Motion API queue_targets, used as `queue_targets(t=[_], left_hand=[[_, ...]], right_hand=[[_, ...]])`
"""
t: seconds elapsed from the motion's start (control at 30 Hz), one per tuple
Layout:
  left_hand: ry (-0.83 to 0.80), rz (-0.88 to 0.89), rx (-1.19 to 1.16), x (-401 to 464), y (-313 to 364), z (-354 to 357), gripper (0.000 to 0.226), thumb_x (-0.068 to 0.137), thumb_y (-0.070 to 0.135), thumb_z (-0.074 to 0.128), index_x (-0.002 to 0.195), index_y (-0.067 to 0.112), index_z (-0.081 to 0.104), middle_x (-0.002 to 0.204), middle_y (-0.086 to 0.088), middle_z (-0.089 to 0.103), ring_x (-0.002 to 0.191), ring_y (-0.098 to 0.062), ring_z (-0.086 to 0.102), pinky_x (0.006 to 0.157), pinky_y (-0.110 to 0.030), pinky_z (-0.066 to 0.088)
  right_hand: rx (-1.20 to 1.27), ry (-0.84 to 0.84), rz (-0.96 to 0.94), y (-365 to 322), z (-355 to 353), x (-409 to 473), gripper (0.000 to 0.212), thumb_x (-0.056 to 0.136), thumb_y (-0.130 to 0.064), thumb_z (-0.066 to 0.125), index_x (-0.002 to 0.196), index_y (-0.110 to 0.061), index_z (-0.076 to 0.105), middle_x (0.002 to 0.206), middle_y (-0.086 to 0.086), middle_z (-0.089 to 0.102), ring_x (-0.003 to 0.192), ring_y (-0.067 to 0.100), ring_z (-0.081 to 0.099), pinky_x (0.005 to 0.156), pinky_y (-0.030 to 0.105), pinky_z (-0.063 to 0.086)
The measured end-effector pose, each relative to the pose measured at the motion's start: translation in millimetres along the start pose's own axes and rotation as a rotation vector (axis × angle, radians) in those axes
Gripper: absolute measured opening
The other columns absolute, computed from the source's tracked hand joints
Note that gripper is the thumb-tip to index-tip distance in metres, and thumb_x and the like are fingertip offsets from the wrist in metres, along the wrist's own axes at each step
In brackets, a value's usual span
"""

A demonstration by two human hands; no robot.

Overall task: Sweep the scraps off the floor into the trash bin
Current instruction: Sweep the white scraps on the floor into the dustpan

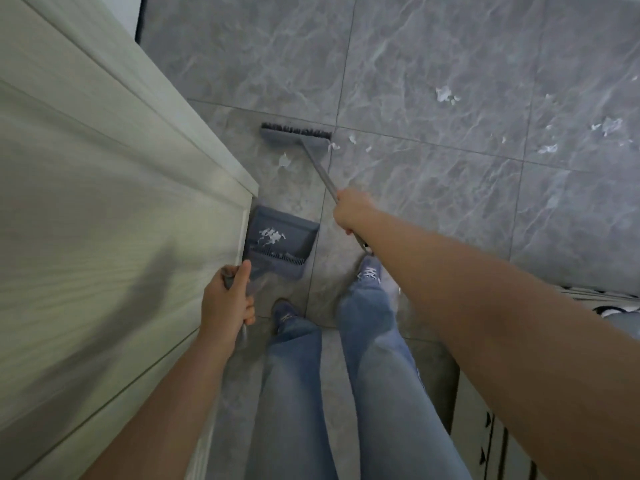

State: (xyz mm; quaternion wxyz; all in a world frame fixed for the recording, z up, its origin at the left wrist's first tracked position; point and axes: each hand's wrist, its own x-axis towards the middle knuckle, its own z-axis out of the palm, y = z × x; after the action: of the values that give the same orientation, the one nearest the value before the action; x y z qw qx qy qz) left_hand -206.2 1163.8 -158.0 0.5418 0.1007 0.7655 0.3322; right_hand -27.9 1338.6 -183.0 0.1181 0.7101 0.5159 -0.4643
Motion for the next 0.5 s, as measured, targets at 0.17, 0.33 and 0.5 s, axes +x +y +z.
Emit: queue_targets(t=[0.17, 0.33, 0.5], left_hand=[[0.062, 0.002, 0.032, 3.8, 9.2, 15.7, 0.028, 0.099, 0.030, 0.057, 0.083, 0.012, 0.043, 0.048, 0.005, 0.036, 0.031, -0.006, 0.028, 0.033, -0.016, 0.023], [0.023, -0.058, 0.061, 2.8, 23.3, 33.2, 0.032, 0.098, 0.035, 0.058, 0.078, 0.016, 0.041, 0.053, -0.004, 0.030, 0.031, -0.008, 0.027, 0.034, -0.018, 0.025], [-0.039, -0.067, 0.081, 1.4, 43.2, 46.1, 0.031, 0.097, 0.035, 0.059, 0.079, 0.017, 0.041, 0.048, -0.002, 0.030, 0.031, -0.009, 0.026, 0.034, -0.020, 0.025]], right_hand=[[-0.186, -0.228, 0.007, -3.6, -16.3, -3.3, 0.031, 0.092, -0.007, 0.058, 0.119, 0.007, 0.061, 0.074, 0.007, 0.052, 0.065, 0.020, 0.054, 0.059, 0.025, 0.047], [-0.315, -0.315, 0.014, 24.5, -36.0, -32.6, 0.030, 0.084, 0.002, 0.059, 0.113, 0.006, 0.065, 0.088, 0.019, 0.065, 0.082, 0.032, 0.066, 0.070, 0.036, 0.056], [-0.200, -0.397, 0.020, 73.3, -52.2, -61.1, 0.032, 0.086, 0.004, 0.050, 0.115, 0.001, 0.064, 0.075, 0.015, 0.058, 0.071, 0.030, 0.061, 0.072, 0.043, 0.057]])
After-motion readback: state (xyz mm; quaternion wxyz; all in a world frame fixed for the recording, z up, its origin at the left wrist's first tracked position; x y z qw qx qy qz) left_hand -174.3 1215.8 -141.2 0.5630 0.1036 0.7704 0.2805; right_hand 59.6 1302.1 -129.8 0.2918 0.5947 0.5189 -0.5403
